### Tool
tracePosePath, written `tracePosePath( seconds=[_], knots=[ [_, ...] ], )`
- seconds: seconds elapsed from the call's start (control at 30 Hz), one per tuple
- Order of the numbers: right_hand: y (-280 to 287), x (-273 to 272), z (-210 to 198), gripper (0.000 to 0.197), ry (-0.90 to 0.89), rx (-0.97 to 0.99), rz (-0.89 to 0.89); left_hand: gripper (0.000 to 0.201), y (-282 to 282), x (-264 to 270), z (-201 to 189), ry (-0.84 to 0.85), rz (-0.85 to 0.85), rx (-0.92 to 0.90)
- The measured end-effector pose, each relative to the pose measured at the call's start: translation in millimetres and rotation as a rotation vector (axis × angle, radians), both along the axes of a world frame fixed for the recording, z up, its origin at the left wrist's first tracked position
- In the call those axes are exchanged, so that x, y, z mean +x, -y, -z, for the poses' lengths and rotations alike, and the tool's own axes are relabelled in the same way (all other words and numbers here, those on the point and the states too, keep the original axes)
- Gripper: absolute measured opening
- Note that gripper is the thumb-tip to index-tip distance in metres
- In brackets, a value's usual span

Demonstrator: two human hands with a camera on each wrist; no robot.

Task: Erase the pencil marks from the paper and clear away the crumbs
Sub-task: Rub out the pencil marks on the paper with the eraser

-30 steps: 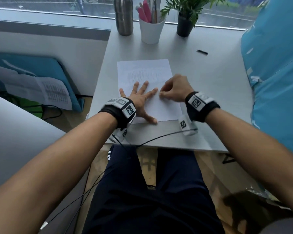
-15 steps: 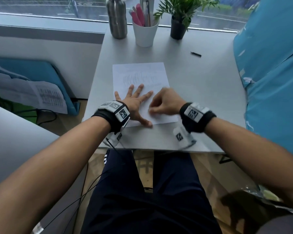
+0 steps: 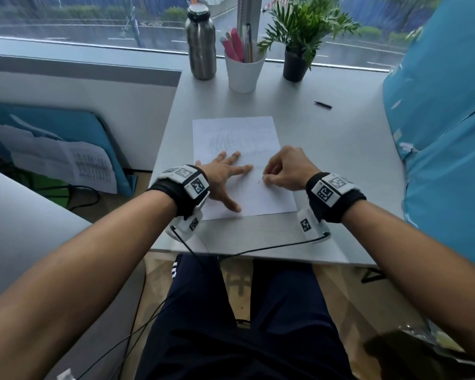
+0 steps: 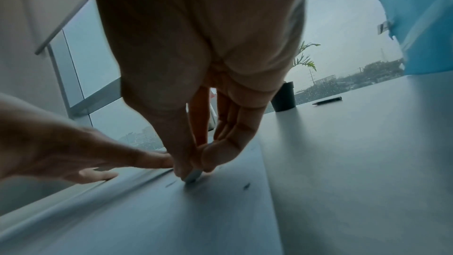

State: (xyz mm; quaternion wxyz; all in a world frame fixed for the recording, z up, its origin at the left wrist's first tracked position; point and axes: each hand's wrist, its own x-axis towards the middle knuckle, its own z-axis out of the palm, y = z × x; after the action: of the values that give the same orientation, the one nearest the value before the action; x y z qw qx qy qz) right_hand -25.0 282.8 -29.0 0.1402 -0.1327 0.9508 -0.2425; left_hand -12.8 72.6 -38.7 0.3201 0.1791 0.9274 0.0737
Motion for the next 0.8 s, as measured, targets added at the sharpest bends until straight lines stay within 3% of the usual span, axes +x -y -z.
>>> tracePosePath(
  seconds=[0.2,0.47,0.57,0.73,0.8],
  knots=[
    [5.1,-13.0,-1.9,0.007,-0.086,0.083,0.039,0.129,2.1,2.9,9.0,-0.075,-0.011,0.056],
    [27.3,1.3,10.7,0.011,-0.178,0.035,0.071,0.132,-3.0,8.5,16.5,-0.072,-0.057,0.035],
    [32.5,24.9,5.7,0.011,-0.081,-0.008,-0.120,0.133,-3.2,7.6,16.7,-0.065,-0.052,0.025],
    [11.2,-11.1,-4.1,0.012,-0.122,-0.035,0.062,0.131,-3.0,7.2,16.3,-0.067,-0.053,0.028],
    [21.3,4.9,0.0,0.011,-0.090,-0.031,-0.043,0.132,-1.8,6.6,17.3,-0.063,-0.050,0.028]
  ],
)
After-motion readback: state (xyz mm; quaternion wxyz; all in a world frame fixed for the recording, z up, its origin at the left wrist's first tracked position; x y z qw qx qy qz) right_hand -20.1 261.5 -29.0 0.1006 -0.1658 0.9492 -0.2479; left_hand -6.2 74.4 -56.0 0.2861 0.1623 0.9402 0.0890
